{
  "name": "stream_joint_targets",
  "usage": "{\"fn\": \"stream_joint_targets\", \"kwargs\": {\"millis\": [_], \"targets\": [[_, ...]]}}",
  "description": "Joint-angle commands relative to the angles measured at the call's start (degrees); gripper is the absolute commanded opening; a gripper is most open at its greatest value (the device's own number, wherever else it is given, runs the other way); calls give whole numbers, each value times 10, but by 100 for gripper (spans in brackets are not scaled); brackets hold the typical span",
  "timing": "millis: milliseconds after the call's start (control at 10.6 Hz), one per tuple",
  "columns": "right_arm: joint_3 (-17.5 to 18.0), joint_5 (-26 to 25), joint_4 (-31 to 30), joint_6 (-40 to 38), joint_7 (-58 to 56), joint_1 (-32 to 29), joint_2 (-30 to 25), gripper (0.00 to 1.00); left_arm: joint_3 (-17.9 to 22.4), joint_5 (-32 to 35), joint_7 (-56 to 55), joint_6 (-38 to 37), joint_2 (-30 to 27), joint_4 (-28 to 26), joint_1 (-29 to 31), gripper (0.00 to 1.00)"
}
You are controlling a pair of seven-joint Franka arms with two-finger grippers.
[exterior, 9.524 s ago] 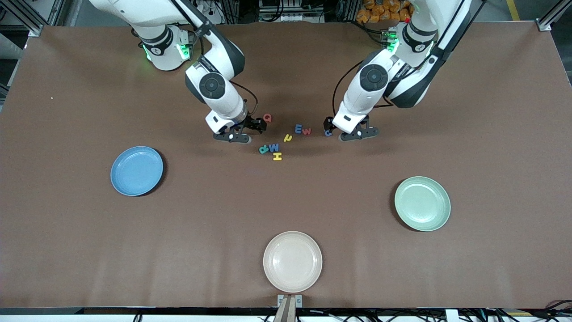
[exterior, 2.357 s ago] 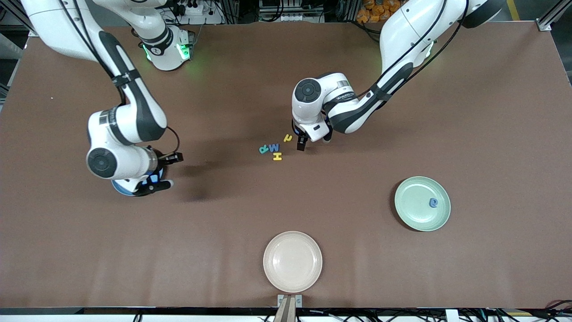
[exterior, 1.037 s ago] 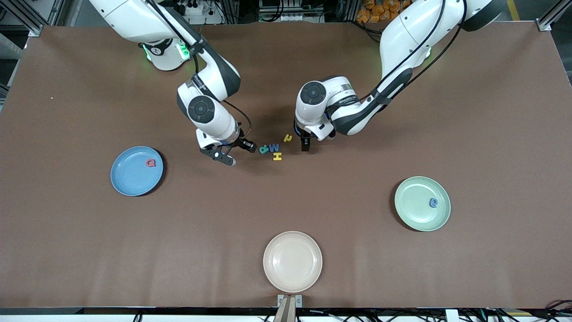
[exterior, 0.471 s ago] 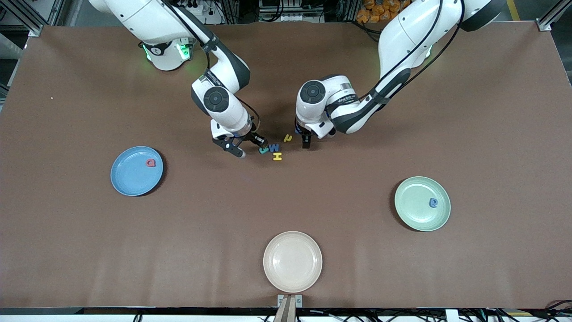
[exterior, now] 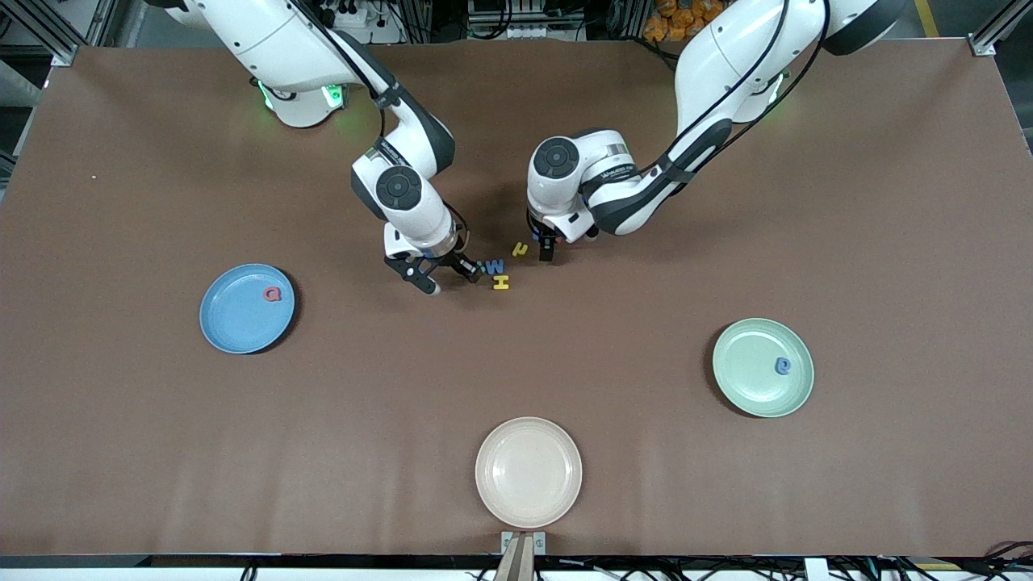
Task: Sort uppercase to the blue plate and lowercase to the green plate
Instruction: 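Grasp the pink m with the left gripper while the right gripper grasps teal R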
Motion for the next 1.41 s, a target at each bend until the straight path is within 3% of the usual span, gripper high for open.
{"fn": "stream_joint_targets", "kwargs": {"millis": [0,283,377,471,1132,1320], "targets": [[-11,-12,39,2,41,21,26,71,3,32,-76,8,-11,-16,0,100],[-60,-18,56,-1,45,71,43,69,3,41,-77,8,-11,-18,4,100],[-62,-27,57,-3,45,70,43,68,3,41,-77,8,-11,-17,4,97],[-62,-37,56,-5,45,69,42,68,3,44,-76,8,-11,-17,4,89],[-58,-33,59,-41,72,71,42,63,12,59,-69,8,-8,-12,3,0],[-43,-29,66,-75,84,71,41,64,12,60,-67,8,-9,-10,3,0]]}}
